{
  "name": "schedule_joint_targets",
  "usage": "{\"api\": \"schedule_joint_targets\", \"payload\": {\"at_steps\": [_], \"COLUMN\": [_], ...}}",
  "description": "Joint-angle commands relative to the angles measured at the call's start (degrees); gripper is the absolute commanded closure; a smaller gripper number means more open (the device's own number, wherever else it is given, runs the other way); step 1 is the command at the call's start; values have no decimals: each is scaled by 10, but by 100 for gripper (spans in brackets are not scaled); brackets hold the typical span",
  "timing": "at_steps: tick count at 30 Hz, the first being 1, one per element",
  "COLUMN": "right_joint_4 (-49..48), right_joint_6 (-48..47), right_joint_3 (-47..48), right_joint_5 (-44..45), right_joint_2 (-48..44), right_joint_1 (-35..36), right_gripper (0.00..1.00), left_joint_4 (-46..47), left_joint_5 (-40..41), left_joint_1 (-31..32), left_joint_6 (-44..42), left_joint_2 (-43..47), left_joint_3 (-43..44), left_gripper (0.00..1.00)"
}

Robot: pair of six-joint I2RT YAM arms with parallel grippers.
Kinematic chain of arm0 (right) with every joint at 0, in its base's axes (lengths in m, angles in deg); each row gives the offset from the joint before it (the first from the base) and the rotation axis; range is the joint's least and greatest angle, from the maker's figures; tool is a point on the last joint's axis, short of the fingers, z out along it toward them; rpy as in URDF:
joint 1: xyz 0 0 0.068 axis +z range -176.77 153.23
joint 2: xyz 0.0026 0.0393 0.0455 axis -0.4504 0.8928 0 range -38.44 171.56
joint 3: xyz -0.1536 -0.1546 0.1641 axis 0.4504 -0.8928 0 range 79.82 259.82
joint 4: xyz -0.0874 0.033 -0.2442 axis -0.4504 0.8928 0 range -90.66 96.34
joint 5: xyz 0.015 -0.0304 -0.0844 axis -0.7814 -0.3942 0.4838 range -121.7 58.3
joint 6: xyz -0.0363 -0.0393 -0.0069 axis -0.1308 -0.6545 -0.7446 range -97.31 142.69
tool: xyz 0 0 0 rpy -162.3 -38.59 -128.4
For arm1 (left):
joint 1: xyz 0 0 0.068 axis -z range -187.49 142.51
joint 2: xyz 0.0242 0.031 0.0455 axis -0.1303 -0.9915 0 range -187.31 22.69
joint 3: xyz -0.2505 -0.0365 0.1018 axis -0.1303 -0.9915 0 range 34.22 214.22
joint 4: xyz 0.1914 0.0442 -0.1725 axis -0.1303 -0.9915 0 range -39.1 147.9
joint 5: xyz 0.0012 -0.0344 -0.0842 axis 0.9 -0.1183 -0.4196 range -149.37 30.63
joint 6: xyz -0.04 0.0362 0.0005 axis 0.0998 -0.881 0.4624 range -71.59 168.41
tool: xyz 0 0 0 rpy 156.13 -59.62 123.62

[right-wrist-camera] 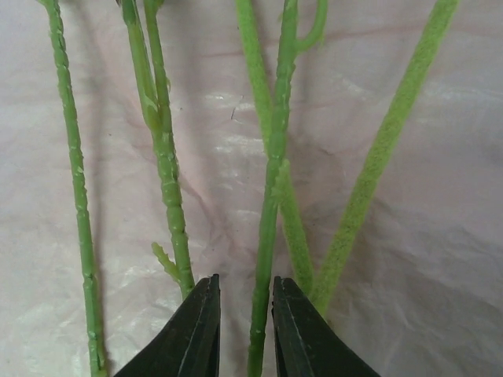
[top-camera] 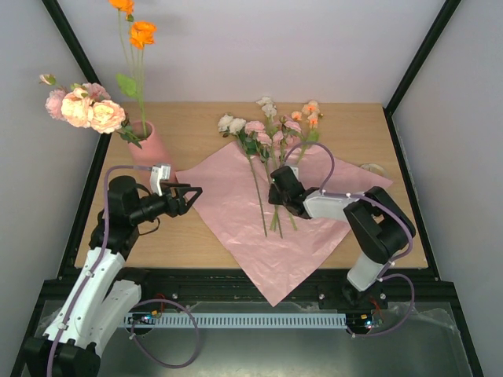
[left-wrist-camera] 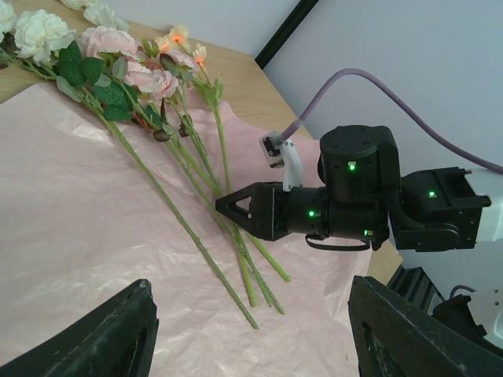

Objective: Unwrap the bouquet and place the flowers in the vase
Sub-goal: Pick up the fake flower from the wrapping paper.

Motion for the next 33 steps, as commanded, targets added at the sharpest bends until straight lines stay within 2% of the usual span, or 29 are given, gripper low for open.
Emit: {"api": "schedule_joint_targets", "payload": {"at_steps": [1, 14, 33], "right_joint_4": [-2, -12, -137], "right_joint_6": [1, -4, 12], "right_joint_3": [16, 5, -121], "right_joint_5": [0, 24, 60], "right_joint_2": [15, 5, -153], "right_joint_1": [-2, -2, -2], "right_gripper": [82, 99, 99], "left_joint_4": [7, 5, -10], "left_joint_5": [3, 7, 17], "left_joint_1": [1, 1, 1], "left_joint_6": [-9, -10, -14], "left_joint_2": [6, 6, 2], "left_joint_3": [-1, 0, 7], "left_gripper": [1, 1, 0]}}
